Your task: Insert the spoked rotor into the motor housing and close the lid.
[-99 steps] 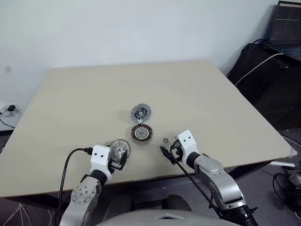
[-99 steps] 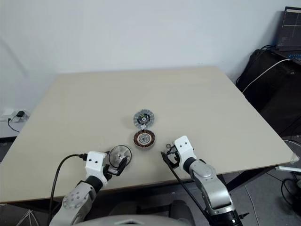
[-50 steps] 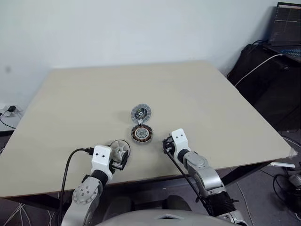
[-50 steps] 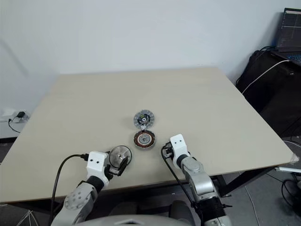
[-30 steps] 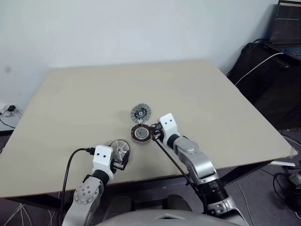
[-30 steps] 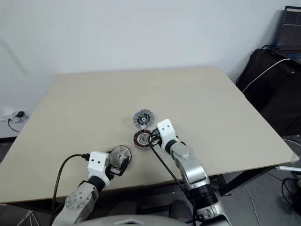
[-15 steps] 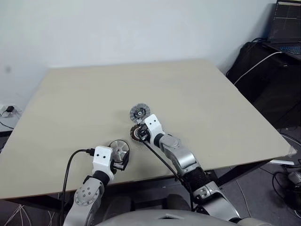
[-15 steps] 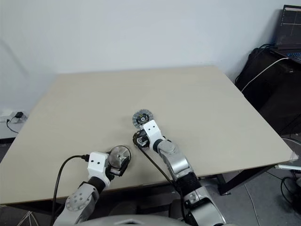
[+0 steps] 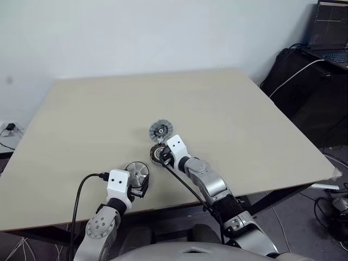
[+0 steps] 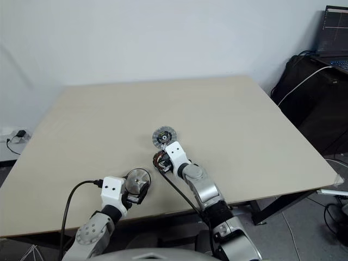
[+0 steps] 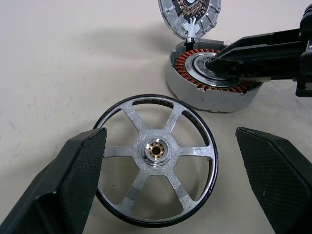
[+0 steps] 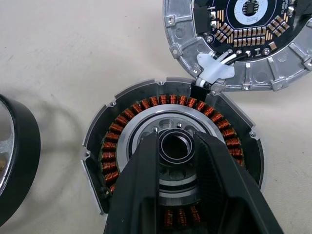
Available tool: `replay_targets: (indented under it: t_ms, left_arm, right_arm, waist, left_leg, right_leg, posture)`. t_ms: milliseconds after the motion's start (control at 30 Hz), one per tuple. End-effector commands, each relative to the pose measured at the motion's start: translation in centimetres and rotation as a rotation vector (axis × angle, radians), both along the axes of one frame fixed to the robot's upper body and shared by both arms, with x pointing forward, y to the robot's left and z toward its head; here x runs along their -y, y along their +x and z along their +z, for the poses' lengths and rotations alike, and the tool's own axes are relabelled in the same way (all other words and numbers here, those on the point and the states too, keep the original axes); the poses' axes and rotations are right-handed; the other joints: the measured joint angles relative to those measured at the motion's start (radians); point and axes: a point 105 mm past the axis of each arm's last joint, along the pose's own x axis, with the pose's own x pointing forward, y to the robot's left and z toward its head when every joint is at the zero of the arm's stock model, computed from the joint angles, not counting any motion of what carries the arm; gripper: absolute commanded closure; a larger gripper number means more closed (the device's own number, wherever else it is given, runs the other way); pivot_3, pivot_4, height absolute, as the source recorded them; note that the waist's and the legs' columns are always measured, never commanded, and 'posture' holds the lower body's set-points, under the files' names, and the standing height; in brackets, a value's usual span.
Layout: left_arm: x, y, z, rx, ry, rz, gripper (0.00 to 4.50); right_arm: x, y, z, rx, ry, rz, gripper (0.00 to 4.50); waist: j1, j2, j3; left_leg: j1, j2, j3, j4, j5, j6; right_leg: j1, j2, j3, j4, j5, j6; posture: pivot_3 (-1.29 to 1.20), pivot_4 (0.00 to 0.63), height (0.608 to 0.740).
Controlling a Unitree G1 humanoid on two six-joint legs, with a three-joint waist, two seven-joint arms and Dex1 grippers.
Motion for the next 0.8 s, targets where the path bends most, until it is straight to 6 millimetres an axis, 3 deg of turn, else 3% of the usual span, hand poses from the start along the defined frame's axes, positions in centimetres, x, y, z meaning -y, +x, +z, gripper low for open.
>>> replay_targets:
  t_ms: [33, 800]
  left_arm:
    - [0.2, 0.5, 1.2, 0.058, -0.006, -0.003, 0.0]
    - [0.3, 0.4, 0.9, 0.044, -0.01, 0.002, 0.0]
  right_arm:
    - [-0.7, 0.0, 1.0, 0.028, 0.018, 0.026, 3.8]
    - [-1.9, 0.0, 1.3, 0.04, 0.034, 0.075, 3.8]
  waist:
    - [0.0, 0.0, 0.0]
    - [-0.007, 0.0, 0.0]
  left_leg:
    - [0.0, 0.0, 0.0, 0.0, 0.0, 0.0]
    - [0.0, 0.0, 0.0, 0.0, 0.0, 0.0]
  right_leg:
    - [0.0, 0.0, 0.0, 0.0, 0.0, 0.0]
    - [0.0, 0.001, 0.0, 0.0, 0.0, 0.0]
  posture:
    - [0.0, 0.0, 0.74]
    - [0.0, 0.0, 0.74]
